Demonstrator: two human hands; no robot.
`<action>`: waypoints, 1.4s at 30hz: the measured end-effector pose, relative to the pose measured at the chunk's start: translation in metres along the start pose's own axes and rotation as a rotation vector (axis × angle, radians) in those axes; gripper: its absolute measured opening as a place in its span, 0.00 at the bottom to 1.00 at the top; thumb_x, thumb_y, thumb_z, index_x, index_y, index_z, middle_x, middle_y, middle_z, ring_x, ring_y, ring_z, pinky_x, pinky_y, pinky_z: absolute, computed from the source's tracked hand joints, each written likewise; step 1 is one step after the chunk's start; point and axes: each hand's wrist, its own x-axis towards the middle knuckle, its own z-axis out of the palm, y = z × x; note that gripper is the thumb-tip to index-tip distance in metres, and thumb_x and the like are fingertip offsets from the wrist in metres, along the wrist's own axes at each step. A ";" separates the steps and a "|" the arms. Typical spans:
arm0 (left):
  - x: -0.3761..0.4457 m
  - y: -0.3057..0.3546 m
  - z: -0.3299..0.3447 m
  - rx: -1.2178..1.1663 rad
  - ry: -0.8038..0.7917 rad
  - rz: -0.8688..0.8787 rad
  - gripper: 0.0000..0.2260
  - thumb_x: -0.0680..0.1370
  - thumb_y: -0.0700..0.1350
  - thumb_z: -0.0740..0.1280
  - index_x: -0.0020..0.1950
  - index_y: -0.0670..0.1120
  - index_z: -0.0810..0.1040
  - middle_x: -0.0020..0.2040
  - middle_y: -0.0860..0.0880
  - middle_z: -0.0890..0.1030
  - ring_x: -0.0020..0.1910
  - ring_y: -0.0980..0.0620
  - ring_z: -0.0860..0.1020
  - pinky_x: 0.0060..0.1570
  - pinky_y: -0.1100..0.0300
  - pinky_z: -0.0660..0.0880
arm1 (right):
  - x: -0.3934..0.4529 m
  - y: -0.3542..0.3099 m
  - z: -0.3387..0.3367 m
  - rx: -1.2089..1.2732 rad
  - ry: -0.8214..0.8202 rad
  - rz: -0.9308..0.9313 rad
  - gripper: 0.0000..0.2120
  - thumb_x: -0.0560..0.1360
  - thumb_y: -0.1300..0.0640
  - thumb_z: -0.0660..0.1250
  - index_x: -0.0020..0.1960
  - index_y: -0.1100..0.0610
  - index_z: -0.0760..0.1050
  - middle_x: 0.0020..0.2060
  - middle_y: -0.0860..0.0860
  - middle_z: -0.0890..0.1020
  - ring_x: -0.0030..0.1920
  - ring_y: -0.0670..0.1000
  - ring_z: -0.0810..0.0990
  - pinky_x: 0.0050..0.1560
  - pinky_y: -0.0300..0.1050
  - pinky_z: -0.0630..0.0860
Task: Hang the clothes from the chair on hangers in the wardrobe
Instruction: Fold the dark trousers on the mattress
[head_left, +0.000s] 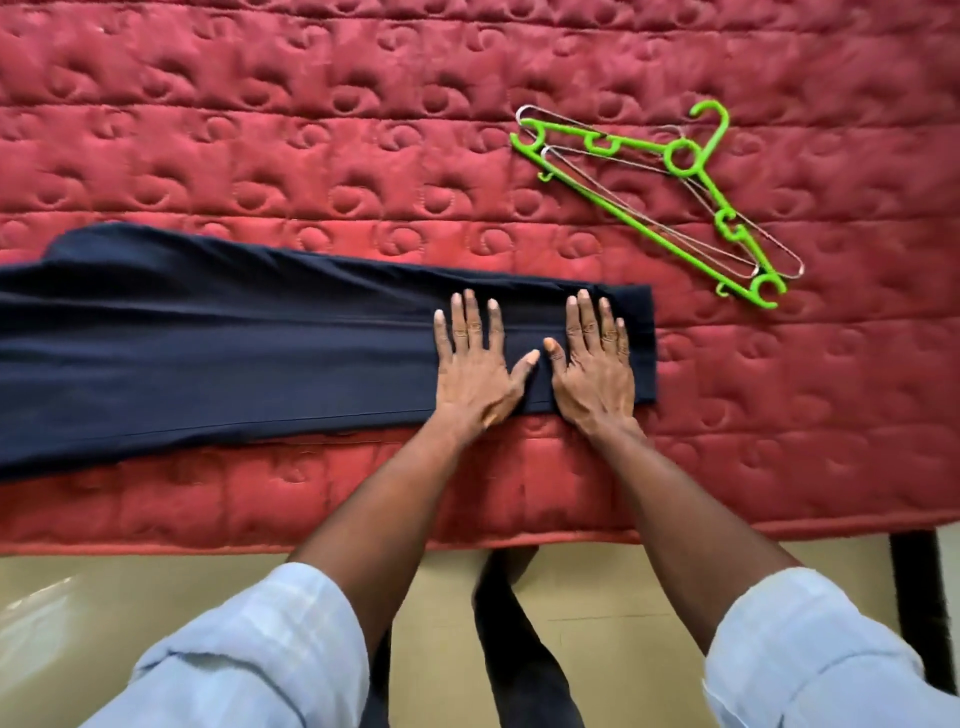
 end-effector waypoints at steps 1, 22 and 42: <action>0.001 0.016 0.002 -0.003 -0.008 -0.033 0.37 0.80 0.65 0.46 0.80 0.42 0.42 0.78 0.32 0.40 0.77 0.35 0.36 0.74 0.37 0.35 | 0.000 0.015 -0.003 -0.010 0.010 0.021 0.31 0.82 0.41 0.45 0.79 0.56 0.52 0.79 0.52 0.55 0.79 0.52 0.51 0.77 0.52 0.41; 0.006 0.041 -0.051 -0.407 -0.092 -0.191 0.28 0.78 0.55 0.66 0.75 0.47 0.67 0.76 0.37 0.60 0.76 0.40 0.57 0.75 0.49 0.56 | 0.005 0.043 -0.097 0.825 -0.132 0.650 0.10 0.64 0.55 0.75 0.44 0.54 0.80 0.44 0.54 0.84 0.46 0.57 0.82 0.42 0.46 0.74; -0.134 -0.400 -0.239 -1.635 -0.270 -0.486 0.08 0.75 0.49 0.72 0.43 0.46 0.81 0.35 0.48 0.82 0.32 0.51 0.79 0.33 0.60 0.76 | -0.108 -0.514 -0.135 0.508 -0.329 -0.268 0.14 0.74 0.50 0.67 0.57 0.53 0.79 0.58 0.52 0.81 0.63 0.55 0.75 0.61 0.52 0.67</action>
